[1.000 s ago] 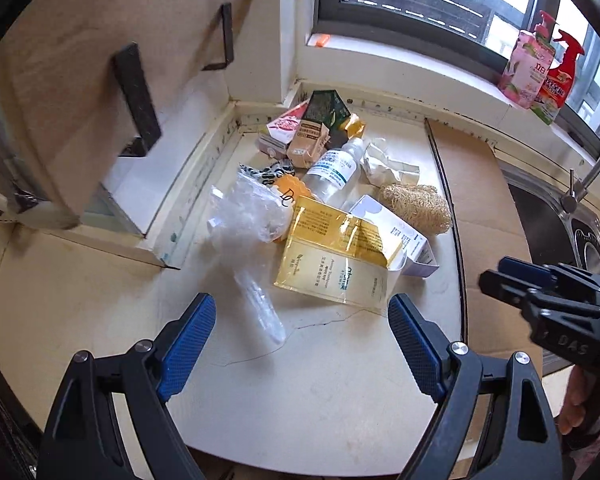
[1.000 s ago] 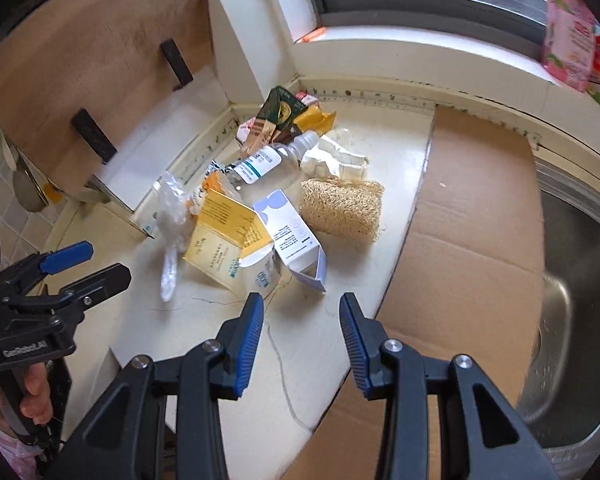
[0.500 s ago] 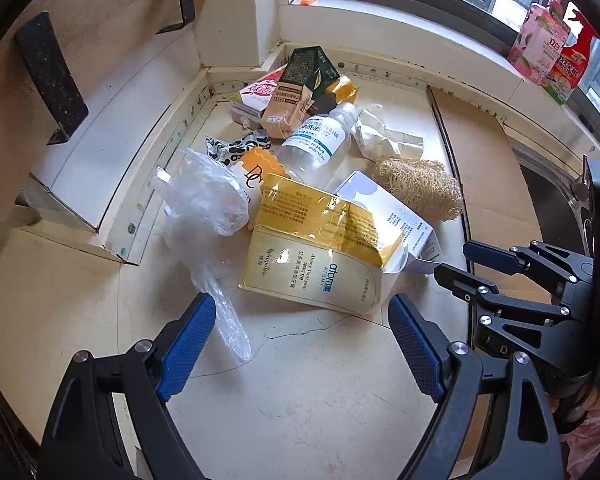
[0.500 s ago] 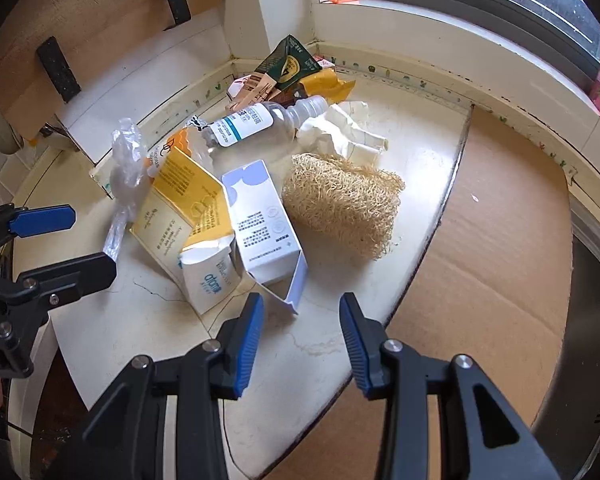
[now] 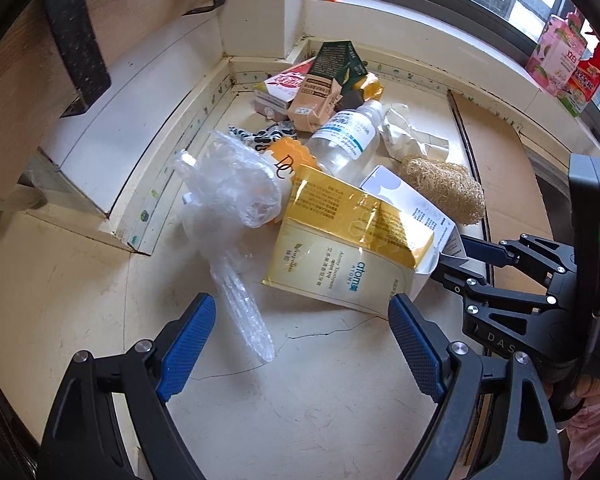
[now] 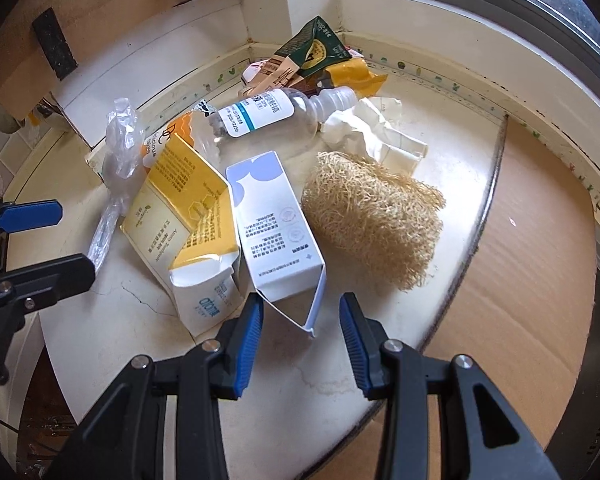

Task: Collect trash
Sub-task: 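Move the right tool toward the white carton beside the loofah, then close the right tool on the white carton and lift it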

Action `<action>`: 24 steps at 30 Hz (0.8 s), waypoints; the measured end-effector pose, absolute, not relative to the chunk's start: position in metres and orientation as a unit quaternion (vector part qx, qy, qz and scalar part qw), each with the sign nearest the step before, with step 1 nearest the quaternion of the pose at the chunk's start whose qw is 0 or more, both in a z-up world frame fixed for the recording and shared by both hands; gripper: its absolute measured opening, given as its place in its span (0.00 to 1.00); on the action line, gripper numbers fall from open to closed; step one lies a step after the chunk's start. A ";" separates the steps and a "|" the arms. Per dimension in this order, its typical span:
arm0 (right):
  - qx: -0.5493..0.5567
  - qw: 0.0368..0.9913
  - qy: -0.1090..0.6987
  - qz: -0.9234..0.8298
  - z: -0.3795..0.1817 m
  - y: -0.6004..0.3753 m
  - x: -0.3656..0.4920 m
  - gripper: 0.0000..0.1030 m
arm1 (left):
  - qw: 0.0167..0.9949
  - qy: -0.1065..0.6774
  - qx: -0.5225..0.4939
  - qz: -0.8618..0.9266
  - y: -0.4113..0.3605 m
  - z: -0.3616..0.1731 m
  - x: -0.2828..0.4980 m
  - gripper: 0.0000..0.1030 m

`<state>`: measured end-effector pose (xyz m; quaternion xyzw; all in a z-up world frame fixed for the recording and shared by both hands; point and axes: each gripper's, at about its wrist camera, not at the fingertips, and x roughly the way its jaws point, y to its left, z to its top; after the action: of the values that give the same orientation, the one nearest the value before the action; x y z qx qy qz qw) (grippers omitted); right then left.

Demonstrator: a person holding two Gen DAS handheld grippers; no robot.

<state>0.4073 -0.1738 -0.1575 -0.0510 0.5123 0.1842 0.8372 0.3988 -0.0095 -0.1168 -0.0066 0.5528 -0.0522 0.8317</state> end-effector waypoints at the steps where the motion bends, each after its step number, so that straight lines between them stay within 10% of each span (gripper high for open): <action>1: -0.049 0.836 0.513 0.188 -0.159 -0.173 0.409 0.39 | 0.832 0.552 -0.011 -0.051 -0.008 -0.116 0.398 0.84; 24: -0.077 0.820 0.485 0.292 -0.166 -0.125 0.429 0.34 | 0.821 0.566 -0.027 -0.065 -0.008 -0.122 0.405 0.84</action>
<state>0.4285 -0.1245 -0.1655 -0.0771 0.4853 0.2924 0.8204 0.4050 -0.0083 -0.1220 -0.0274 0.5661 -0.0646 0.8213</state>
